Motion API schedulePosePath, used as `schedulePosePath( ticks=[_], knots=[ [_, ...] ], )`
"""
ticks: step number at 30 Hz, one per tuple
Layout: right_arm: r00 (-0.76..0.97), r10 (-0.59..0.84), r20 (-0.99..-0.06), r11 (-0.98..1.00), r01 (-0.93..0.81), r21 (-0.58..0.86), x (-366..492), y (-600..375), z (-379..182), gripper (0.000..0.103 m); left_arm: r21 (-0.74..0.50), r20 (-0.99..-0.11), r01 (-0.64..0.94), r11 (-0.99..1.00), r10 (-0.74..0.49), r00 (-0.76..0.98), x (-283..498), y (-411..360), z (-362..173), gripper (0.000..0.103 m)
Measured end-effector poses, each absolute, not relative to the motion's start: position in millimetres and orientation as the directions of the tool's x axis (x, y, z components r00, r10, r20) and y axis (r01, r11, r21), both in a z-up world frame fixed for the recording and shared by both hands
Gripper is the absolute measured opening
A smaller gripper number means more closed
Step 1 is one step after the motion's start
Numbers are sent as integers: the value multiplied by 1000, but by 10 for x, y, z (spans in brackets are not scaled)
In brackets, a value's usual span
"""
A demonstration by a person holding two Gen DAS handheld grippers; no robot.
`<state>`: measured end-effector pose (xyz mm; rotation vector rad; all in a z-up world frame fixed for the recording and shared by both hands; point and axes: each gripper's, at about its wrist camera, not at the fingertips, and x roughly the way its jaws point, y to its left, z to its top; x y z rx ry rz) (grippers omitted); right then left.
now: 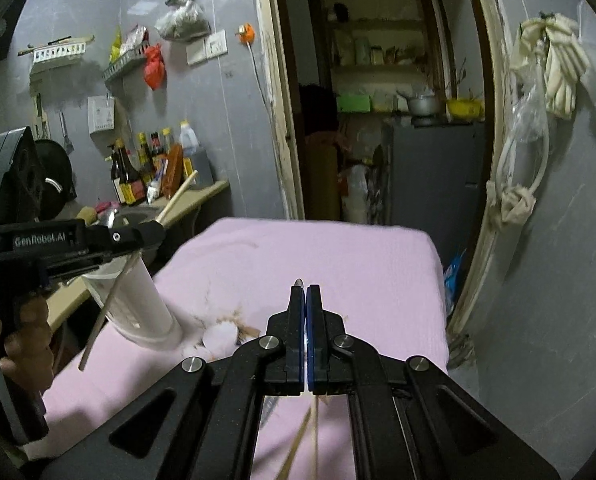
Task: Organize utensils
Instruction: 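Lift the chopstick and fork and carry them over the white caddy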
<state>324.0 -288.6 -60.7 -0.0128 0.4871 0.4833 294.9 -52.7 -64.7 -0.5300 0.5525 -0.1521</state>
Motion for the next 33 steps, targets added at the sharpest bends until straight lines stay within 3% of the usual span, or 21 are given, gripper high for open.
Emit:
schedulePosePath(
  ticks=[9,18,23,33],
  knots=[
    [854,430,-293,897,-441,32,3074,-2389,135,1,-552,-355,-29,833,-203,912,2779,138,-234,5],
    [888,441,-131,895,-445,-5,3006,-1627,657,1,-557,-277,-116,822,-53,959,2710,950,-63,5],
    [904,412,-117,909,-416,-16,3034,-1228,585,1,-573,-229,-162,804,33,973,2655,1355,-115,5],
    [911,382,-158,918,-393,-47,3120,-854,134,1,-541,-230,-212,814,99,968,2702,1569,-409,5]
  ],
)
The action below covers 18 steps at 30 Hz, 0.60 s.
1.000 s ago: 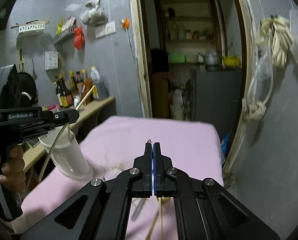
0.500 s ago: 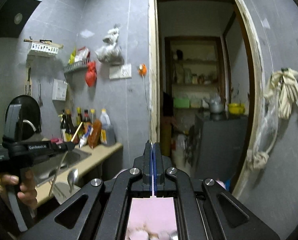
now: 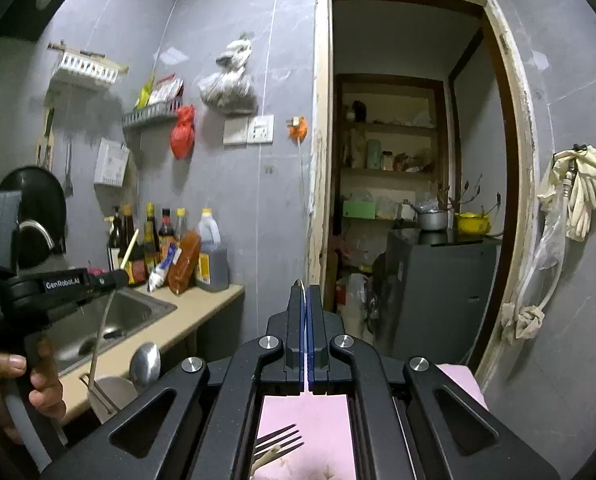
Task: Organize utensils
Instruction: 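Lift the chopstick and fork and carry them over the white caddy, then lower both held items into the white caddy and open both tools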
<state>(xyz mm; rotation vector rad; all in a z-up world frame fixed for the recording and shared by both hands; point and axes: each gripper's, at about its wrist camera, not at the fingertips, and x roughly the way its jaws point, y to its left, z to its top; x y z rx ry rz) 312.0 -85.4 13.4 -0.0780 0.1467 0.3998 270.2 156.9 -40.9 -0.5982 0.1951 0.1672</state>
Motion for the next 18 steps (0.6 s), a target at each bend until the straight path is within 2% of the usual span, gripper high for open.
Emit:
schedulePosePath(
  ticks=[18],
  knots=[
    [894,395,-211,908,-415,-55,3207,-708,-213,1,-389,-176,-254,885,199,964,2645,1278,-718,5]
  ],
)
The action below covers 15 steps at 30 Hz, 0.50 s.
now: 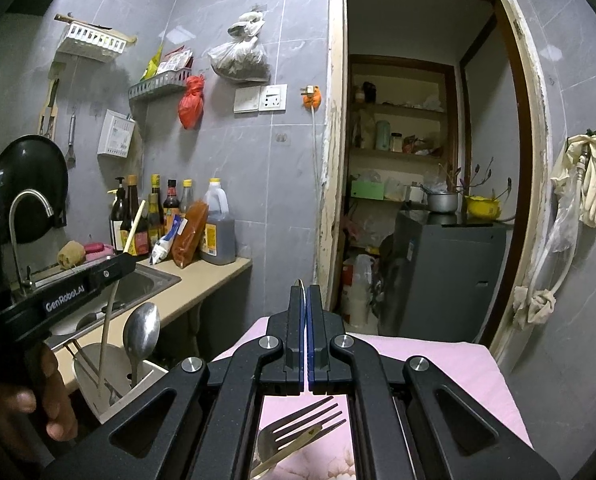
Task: Organize utensils
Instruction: 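Lower both held items into the white caddy and open both tools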
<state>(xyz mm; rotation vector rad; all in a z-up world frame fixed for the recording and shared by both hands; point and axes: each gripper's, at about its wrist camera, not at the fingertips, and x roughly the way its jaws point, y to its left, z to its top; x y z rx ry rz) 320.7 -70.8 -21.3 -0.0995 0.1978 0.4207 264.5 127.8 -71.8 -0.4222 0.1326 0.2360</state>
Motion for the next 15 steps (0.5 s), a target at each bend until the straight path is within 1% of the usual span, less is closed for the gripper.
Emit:
schedulePosePath(
  ticks=[8,15],
  knots=[
    [885,408,-224,900,-431,-65,3201,-690,-242,1,-341,-203,-269,901,209,957,2582,1238,-730,5],
    [848,457,-269,874,-484,-40,3172,-701,-286,2,-302,-269,-275,913,195,943,2507,1219,-699,6]
  ],
)
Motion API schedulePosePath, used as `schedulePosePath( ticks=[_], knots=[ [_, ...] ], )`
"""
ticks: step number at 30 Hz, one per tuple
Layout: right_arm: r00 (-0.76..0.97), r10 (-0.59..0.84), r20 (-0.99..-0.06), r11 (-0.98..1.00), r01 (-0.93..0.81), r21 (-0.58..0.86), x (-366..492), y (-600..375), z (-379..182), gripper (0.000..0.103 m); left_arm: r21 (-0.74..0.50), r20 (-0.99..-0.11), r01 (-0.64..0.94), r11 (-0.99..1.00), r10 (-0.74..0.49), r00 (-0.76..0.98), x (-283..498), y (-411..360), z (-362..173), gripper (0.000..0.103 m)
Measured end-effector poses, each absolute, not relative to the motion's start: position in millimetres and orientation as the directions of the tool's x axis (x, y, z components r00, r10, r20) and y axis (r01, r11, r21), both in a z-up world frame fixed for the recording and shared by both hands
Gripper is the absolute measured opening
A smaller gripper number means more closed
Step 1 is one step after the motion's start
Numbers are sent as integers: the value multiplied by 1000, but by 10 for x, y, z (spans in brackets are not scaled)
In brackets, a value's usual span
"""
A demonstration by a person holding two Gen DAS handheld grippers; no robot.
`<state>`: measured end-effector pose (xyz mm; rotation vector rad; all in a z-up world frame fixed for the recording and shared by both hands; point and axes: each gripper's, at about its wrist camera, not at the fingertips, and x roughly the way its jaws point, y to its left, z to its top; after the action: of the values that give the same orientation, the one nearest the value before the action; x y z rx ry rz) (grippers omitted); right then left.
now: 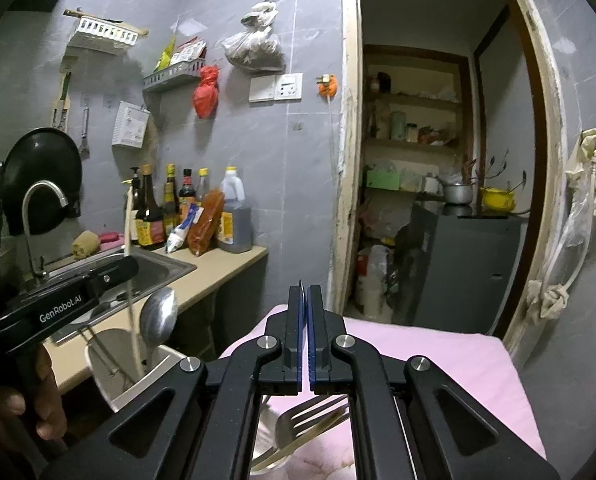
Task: Organize utensils
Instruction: 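Lower both held items into the white caddy and open both tools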
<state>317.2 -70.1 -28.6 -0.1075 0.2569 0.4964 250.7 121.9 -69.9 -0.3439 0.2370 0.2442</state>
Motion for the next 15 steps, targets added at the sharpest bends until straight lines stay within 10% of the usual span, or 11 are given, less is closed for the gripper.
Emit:
schedulePosePath(
  ticks=[15],
  knots=[
    [829,488,-273,867,-496,45,3050,-1092,-73,3,-282,-361,-304,910,193,912,2276,1102,-463,57]
  ],
)
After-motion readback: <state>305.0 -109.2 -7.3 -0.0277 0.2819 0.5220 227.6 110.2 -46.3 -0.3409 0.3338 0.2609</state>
